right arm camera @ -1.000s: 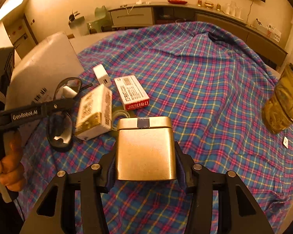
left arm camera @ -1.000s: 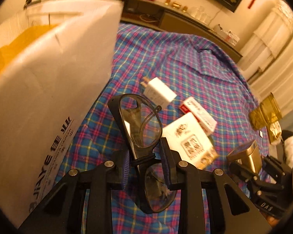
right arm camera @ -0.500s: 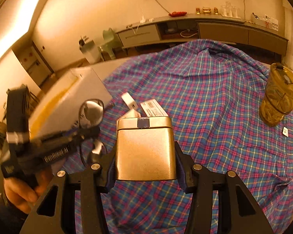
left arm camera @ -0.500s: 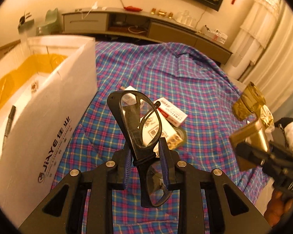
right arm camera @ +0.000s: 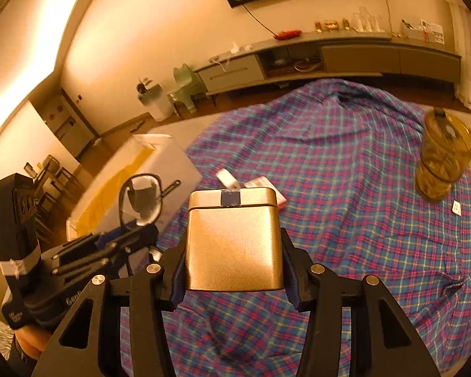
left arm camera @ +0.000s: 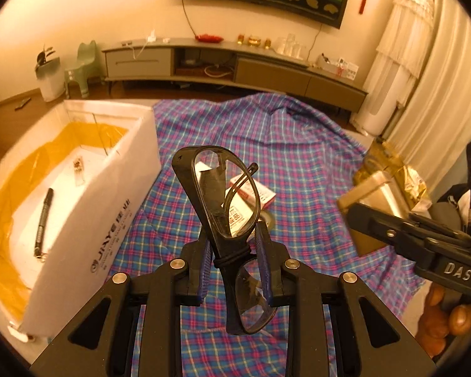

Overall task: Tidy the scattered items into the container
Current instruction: 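Carry the eyeglasses and gold tin with both grippers over the white box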

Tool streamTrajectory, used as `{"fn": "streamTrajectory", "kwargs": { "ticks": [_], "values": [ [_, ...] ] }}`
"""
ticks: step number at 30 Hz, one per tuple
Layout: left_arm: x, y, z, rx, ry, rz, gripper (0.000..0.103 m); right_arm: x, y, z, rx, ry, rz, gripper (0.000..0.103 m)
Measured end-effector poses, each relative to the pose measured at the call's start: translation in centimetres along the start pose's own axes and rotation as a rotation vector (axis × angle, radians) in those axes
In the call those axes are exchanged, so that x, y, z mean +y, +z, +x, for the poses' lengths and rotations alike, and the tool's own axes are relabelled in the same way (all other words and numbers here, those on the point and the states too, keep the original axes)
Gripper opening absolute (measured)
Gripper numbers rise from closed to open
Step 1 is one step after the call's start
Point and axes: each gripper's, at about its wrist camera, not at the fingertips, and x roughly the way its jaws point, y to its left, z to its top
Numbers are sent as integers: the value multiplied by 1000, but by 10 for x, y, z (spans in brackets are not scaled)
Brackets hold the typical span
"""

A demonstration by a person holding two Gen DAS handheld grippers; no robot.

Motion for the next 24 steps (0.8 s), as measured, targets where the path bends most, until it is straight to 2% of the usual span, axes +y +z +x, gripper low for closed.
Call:
{"fn": "streamTrajectory", "kwargs": {
  "ticks": [5, 11, 14, 18, 24],
  "values": [
    [8, 0, -30, -78, -10, 18, 26, 22, 5, -9, -43, -12, -46, 51],
    [51, -7, -5, -43, -49, -37, 26, 34, 10, -10, -77, -46, -75, 51],
    [66, -5, 0, -9, -95, -83, 26, 43, 17, -6, -99, -42, -89, 51],
    [66, 9, -22, -77, -126, -51, 26, 65, 21, 1, -118, -30, -123, 51],
    [92, 15, -40, -104, -131, -83, 26, 93, 17, 14, -110, -14, -159, 51]
  ]
}}
